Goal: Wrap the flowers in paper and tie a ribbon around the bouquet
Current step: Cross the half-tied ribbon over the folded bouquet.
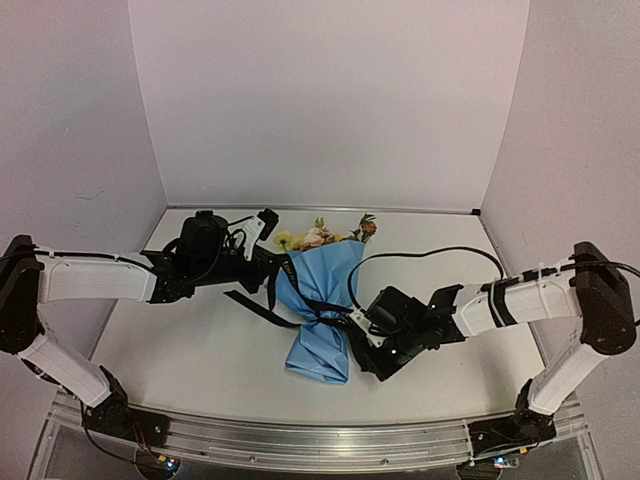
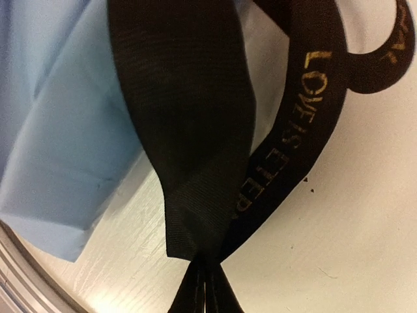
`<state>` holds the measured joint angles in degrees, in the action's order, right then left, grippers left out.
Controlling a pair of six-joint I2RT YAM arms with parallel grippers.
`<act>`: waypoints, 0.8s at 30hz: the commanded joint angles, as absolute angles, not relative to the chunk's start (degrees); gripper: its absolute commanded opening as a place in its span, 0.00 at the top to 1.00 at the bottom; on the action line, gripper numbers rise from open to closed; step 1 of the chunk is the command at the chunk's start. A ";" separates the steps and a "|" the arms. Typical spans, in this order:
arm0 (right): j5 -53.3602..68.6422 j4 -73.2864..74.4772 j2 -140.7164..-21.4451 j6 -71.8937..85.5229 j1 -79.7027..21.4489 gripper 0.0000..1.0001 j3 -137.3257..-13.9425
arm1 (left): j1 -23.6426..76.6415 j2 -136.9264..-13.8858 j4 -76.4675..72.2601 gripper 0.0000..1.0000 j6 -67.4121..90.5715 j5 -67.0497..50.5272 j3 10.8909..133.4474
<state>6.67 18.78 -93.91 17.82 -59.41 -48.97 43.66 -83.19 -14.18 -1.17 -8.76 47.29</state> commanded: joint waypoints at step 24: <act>33.61 47.19 -113.42 30.90 -38.70 1.00 -103.35 | 56.03 -85.77 15.22 1.00 -6.03 -33.98 65.49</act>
<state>28.27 45.03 -109.78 27.08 -39.08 -96.74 53.98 -81.98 15.66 -2.82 -26.93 58.98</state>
